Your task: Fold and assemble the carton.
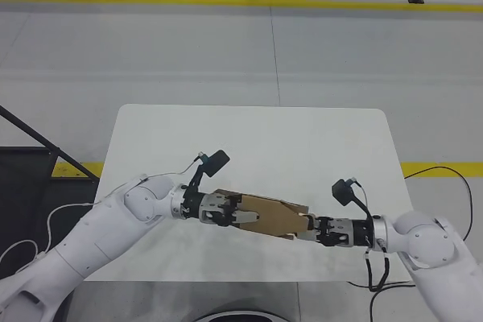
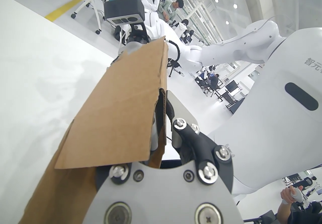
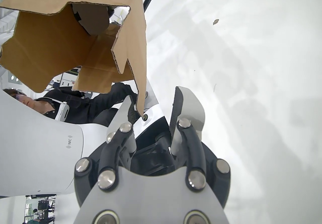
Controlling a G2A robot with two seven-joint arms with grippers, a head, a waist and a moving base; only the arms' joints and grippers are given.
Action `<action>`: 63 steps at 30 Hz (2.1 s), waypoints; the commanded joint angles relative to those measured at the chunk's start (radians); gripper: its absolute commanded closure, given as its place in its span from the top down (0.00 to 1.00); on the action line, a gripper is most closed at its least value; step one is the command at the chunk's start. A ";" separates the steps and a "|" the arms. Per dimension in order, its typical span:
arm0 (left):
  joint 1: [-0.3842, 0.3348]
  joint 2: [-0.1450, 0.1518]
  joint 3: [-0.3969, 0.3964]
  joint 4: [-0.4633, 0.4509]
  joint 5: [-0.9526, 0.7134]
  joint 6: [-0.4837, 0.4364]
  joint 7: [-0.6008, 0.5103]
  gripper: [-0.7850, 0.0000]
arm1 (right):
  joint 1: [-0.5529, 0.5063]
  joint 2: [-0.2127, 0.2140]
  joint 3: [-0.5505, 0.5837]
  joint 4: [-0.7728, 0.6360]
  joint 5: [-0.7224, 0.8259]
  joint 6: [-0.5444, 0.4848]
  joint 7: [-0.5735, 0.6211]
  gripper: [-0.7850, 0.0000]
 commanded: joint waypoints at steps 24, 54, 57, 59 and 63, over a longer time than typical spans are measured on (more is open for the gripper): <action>0.001 -0.011 0.007 0.005 0.021 0.000 0.000 0.00 | 0.013 0.000 -0.026 -0.032 -0.015 0.028 -0.027 0.00; -0.013 -0.016 0.042 0.023 0.022 0.000 0.000 0.00 | 0.006 0.006 -0.022 -0.060 -0.009 0.048 -0.027 0.00; -0.016 -0.016 0.047 0.026 0.020 0.000 0.000 0.00 | 0.005 0.006 -0.021 -0.061 -0.010 0.048 -0.029 0.00; -0.018 -0.017 0.051 0.029 0.019 0.000 0.000 0.00 | 0.005 0.007 -0.021 -0.062 -0.011 0.048 -0.028 0.00; -0.022 -0.019 0.058 0.033 0.016 0.000 0.000 0.00 | 0.006 0.007 -0.022 -0.064 -0.011 0.050 -0.026 0.00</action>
